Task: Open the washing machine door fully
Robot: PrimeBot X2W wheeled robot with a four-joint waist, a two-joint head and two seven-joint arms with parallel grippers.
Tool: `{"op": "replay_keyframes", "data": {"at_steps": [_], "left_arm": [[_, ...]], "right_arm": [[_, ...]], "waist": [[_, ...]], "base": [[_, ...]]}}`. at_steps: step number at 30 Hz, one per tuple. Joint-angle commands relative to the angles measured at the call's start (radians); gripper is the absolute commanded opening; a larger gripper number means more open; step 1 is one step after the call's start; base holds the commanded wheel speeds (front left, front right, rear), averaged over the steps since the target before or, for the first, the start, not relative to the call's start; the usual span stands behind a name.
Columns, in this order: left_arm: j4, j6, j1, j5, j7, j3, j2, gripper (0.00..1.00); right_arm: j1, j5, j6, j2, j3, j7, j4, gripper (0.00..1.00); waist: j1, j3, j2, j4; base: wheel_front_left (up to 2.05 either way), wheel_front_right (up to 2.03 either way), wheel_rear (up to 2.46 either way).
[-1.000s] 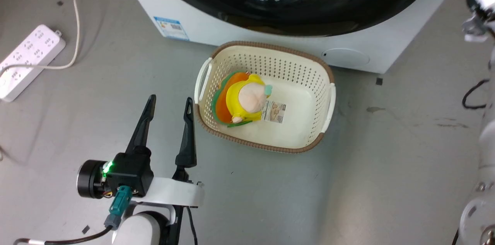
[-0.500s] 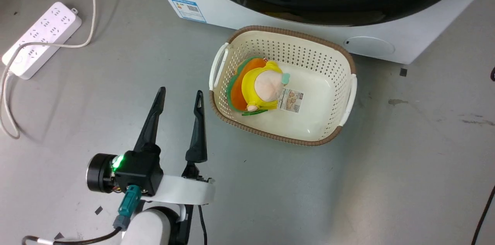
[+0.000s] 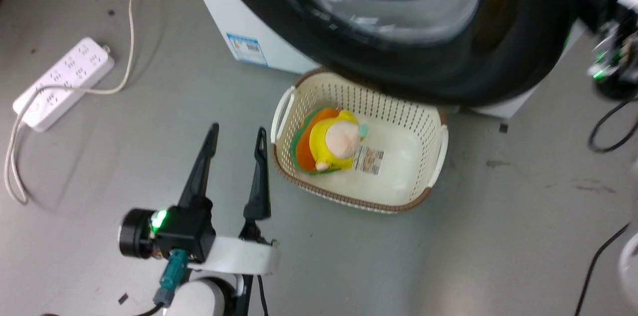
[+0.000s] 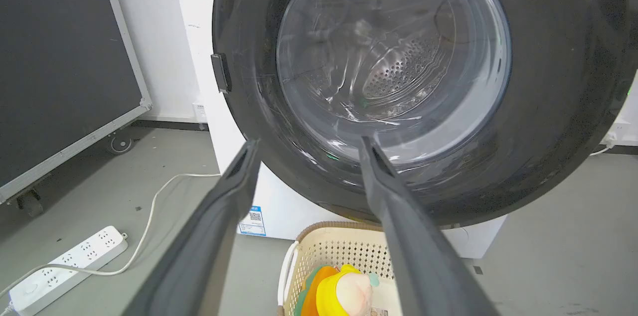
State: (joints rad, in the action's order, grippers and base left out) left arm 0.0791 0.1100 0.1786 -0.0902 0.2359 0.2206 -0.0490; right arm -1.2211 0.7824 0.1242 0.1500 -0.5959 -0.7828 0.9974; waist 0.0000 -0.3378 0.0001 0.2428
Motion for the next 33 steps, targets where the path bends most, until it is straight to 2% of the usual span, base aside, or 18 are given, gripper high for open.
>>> {"op": "replay_keyframes", "data": {"at_steps": [1,9,14,19,23,28,33], "left_arm": [[-0.009,-0.003,-0.019,0.002,0.010,0.009,-0.001,1.00],[-0.033,-0.009,-0.091,0.001,0.026,0.043,-0.001,1.00],[-0.043,-0.015,-0.130,-0.001,0.026,0.061,-0.001,1.00],[-0.071,-0.031,-0.164,-0.043,0.026,0.067,-0.001,1.00],[-0.094,-0.051,-0.177,-0.047,0.026,0.068,-0.001,1.00],[-0.131,-0.078,-0.186,-0.055,0.026,0.076,-0.001,1.00],[-0.141,-0.087,-0.182,-0.052,0.026,0.073,-0.001,1.00]], "right_arm": [[0.020,0.026,0.007,-0.040,-0.005,-0.036,0.017,0.00],[0.144,0.105,0.007,-0.092,-0.005,-0.189,-0.016,0.00],[0.232,0.198,0.007,-0.099,0.061,-0.276,-0.041,0.00],[0.321,0.383,0.007,-0.100,0.242,-0.311,-0.044,0.00],[0.400,0.557,0.007,-0.100,0.425,-0.293,-0.081,0.00],[0.493,0.763,0.007,-0.100,0.662,-0.228,-0.170,0.00],[0.547,0.875,0.007,-0.100,0.827,-0.127,-0.242,0.00]], "waist": [[0.0000,0.047,-0.0001,-0.011],[0.0000,0.150,-0.0001,-0.006],[0.0000,0.193,-0.0001,0.004],[0.0000,0.225,-0.0001,0.017],[0.0000,0.238,-0.0001,0.023],[0.0000,0.246,-0.0001,0.030],[0.0000,0.245,-0.0001,0.035]], "base": [[0.00,0.00,0.00],[0.00,0.00,0.00],[0.00,0.00,0.00],[0.00,0.00,0.00],[0.00,0.00,0.00],[0.00,0.00,0.00],[0.00,0.00,0.00]]}}
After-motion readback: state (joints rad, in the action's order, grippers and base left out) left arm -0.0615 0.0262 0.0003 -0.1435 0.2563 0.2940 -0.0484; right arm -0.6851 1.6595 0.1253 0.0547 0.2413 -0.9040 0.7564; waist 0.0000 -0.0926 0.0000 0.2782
